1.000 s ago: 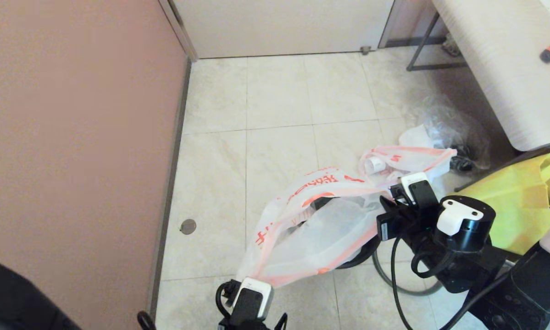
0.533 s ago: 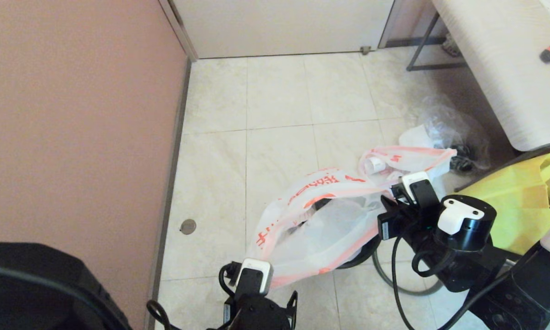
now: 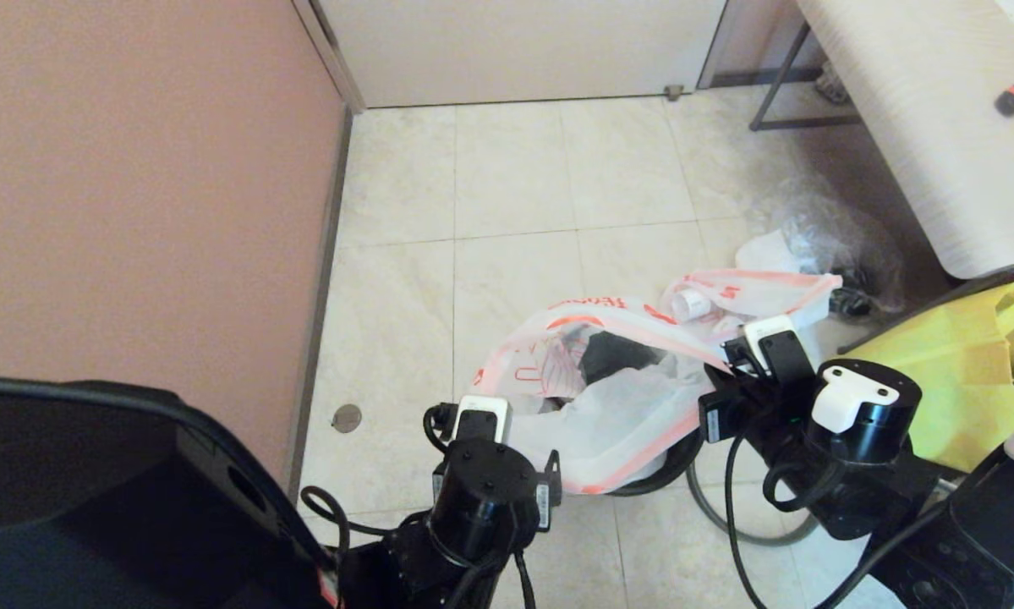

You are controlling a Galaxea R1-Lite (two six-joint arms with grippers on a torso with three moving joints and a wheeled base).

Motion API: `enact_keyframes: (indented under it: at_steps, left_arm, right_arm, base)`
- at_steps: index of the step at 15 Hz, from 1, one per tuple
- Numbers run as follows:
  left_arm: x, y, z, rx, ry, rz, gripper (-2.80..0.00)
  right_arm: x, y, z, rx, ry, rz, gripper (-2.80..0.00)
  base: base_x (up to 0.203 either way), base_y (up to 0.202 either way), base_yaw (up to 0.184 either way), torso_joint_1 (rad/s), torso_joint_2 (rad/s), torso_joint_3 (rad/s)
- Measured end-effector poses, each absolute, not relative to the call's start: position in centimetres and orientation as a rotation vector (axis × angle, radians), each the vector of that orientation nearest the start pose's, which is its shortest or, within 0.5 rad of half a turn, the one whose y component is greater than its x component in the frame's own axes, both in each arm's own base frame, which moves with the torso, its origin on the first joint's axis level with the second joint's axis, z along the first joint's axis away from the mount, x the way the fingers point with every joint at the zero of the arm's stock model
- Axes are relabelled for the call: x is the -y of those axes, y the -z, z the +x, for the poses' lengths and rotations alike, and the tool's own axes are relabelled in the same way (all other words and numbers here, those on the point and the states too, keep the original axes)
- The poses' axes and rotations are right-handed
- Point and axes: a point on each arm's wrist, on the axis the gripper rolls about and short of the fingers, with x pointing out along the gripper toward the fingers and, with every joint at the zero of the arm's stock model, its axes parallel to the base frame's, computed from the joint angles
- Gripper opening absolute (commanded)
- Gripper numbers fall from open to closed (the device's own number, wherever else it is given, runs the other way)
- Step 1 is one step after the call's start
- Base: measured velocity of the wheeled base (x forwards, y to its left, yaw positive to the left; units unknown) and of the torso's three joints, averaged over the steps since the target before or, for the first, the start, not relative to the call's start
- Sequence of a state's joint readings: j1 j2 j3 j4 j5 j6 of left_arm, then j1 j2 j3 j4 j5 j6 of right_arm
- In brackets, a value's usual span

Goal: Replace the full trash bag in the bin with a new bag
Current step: Put the new garbage bag on the trash can

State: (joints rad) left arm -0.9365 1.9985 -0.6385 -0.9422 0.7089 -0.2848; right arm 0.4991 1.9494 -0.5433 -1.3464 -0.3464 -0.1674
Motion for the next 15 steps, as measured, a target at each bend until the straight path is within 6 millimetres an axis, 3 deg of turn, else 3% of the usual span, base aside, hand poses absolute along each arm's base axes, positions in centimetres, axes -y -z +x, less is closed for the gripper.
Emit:
enact_keyframes:
  at_steps: [4, 8, 11, 15]
  left_arm:
    - [26.3, -9.4, 23.7, -0.281, 0.167, 0.084, 0.0]
    - [26.9, -11.1, 25.7, -0.278, 0.14, 0.088, 0.0]
    - [27.1, -12.0, 25.6, -0.271, 0.147, 0.084, 0.0]
    - [26.3, -10.7, 24.2, -0.315, 0.12, 0.106, 0.0]
  right_arm:
    - [-14.1, -11.7, 28.1, -0.038, -0.148, -0.19, -2.8]
    - [-13.1, -12.0, 28.6, -0.032, -0.118, -0.186, -2.8]
    - [-12.6, -12.0, 28.9, -0.044, -0.1, -0.19, -2.8]
    - [-12.7, -12.3, 29.4, -0.046, -0.095, -0.19, -2.8]
  base:
    - [0.0, 0.0, 0.0, 0.0, 0.0, 0.0]
    - [0.0, 0.0, 0.0, 0.0, 0.0, 0.0]
    - [0.0, 0.0, 0.0, 0.0, 0.0, 0.0]
    - [0.0, 0.0, 0.0, 0.0, 0.0, 0.0]
